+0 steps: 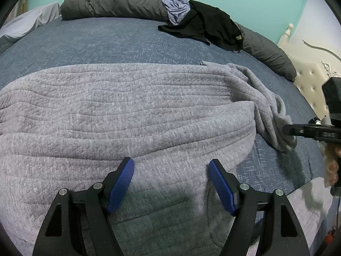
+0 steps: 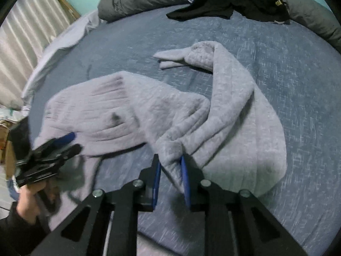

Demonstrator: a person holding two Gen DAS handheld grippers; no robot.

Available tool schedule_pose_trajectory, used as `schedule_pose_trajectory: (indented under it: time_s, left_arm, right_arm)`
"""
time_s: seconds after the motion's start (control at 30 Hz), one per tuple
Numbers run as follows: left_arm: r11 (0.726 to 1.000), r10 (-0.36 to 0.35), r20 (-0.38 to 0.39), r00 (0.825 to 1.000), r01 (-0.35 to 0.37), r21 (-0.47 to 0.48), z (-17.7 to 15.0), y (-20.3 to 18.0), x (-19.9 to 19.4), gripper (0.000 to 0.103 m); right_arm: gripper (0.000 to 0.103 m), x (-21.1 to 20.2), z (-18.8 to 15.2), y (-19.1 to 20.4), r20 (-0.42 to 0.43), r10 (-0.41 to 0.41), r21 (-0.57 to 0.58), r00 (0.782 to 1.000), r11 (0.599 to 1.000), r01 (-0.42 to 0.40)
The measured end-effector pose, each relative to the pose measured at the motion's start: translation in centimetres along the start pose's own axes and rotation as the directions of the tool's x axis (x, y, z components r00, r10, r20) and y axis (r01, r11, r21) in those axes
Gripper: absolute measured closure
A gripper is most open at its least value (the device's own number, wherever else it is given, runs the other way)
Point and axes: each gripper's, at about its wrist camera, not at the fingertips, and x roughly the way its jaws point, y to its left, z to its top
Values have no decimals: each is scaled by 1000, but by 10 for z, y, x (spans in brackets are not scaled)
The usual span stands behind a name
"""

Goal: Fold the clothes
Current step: 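Fold the held sleeve across the sweater body with the right tool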

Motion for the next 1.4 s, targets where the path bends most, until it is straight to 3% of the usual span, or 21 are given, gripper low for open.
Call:
schedule_pose_trajectory:
  time_s: [0.07,0.17,0.27,0.3,0.37,0.5,0.6,0.77,0.83,0.87,0.9,0.97,1.2,1.4]
  left_arm:
    - [1000,0,0,1000,0,-1,0,0,0,27]
    - [1000,1,0,1000,-1,0,-1,-1,-1,27]
    - [1000,3,0,1000,-3,1,-2,-1,-1,27]
    - [1000,4,0,1000,-4,2,-2,-1,-1,27]
    - [1000,4,0,1000,-4,2,-1,-1,0,27]
    - [1000,1,-1,1000,-1,-1,0,0,1,26]
    - [1000,4,-2,1000,-4,2,0,0,3,26]
    - [1000,8,2,1000,-8,8,-1,0,3,26]
    - [1000,11,3,1000,-11,11,-2,0,3,25]
    - [1000,11,3,1000,-11,12,-2,0,3,25]
    - [1000,12,4,1000,-12,13,-2,0,3,25]
    - [1000,10,3,1000,-10,11,-2,0,2,25]
    - [1000,10,5,1000,-10,9,0,0,1,25]
    - [1000,6,11,1000,-6,2,1,1,1,25]
  right_arm:
    - [73,-15,8,-6,54,-1,27,999,1000,-1]
    - [71,-36,20,-16,134,-4,67,991,998,-5]
    - [56,-58,31,-26,213,-11,107,977,994,-12]
    - [50,-53,40,-33,201,-43,134,979,991,16]
    - [49,-28,59,-51,132,-73,203,989,978,45]
    - [49,12,79,-64,48,-124,232,991,966,110]
    - [41,30,83,-66,-5,-150,201,989,968,148]
    - [41,62,85,-56,-83,-235,92,969,966,242]
    - [53,64,80,-55,-89,-249,63,964,965,255]
    - [72,59,77,-56,-71,-248,61,966,966,253]
    - [83,52,75,-60,-58,-251,72,966,964,255]
    - [90,38,71,-68,-32,-256,97,966,961,258]
    - [92,-47,52,-106,49,-356,206,933,918,340]
    - [92,-114,24,-148,27,-440,321,898,854,409]
